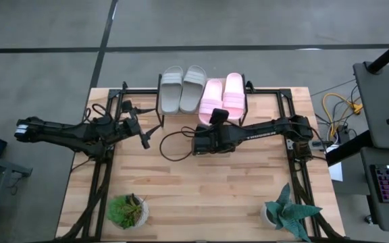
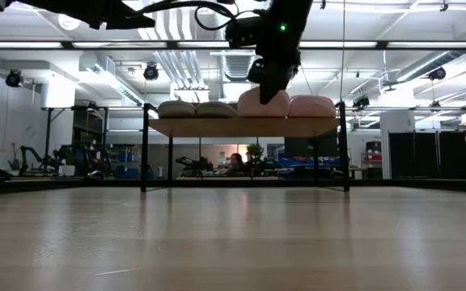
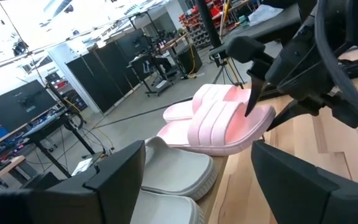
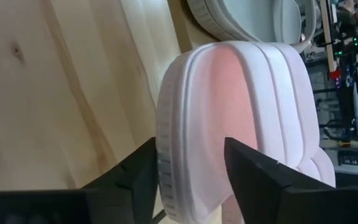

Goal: Pick and place slides into the shelf
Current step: Put the pink slipper onto the shelf, then return to Home Position

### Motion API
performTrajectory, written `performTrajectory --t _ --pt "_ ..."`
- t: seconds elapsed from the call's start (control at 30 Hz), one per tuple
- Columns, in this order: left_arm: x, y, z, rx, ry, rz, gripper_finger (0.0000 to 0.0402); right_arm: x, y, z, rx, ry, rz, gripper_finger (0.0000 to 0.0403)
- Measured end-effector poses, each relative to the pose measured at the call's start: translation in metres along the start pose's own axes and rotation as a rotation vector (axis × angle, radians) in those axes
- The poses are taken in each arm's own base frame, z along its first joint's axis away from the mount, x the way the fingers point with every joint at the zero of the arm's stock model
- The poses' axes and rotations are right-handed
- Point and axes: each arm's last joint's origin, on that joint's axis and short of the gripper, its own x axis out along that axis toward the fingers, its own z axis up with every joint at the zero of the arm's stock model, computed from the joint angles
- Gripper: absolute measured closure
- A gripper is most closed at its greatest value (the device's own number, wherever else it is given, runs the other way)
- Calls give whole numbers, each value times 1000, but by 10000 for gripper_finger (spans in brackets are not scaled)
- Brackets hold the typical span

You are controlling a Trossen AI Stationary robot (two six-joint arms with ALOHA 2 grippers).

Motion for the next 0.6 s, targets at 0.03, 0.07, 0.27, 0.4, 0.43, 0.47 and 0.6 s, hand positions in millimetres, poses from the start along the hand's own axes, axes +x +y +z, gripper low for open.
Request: performTrajectory --t 0.03,0.07,0.27,0.4,0.43,0.47,0.6 --pt "0 0 0 0 0 0 125 -1 -1 0 -2 4 -1 232" --pt "0 0 0 1 1 0 125 -1 -2 0 -2 7 1 226" --pt "0 0 0 0 0 0 125 -15 -1 5 7 -12 83 200" --pt "0 0 0 -1 -5 -9 125 -34 0 11 -5 -66 126 200" --pt "0 0 0 -1 -8 -15 125 -40 -1 13 -16 -83 130 202" --pt "0 0 0 -1 -11 -20 125 -46 -1 14 -22 -102 133 205" --pt "-1 -2 1 -4 -29 -56 125 -74 -4 21 -25 -186 157 219"
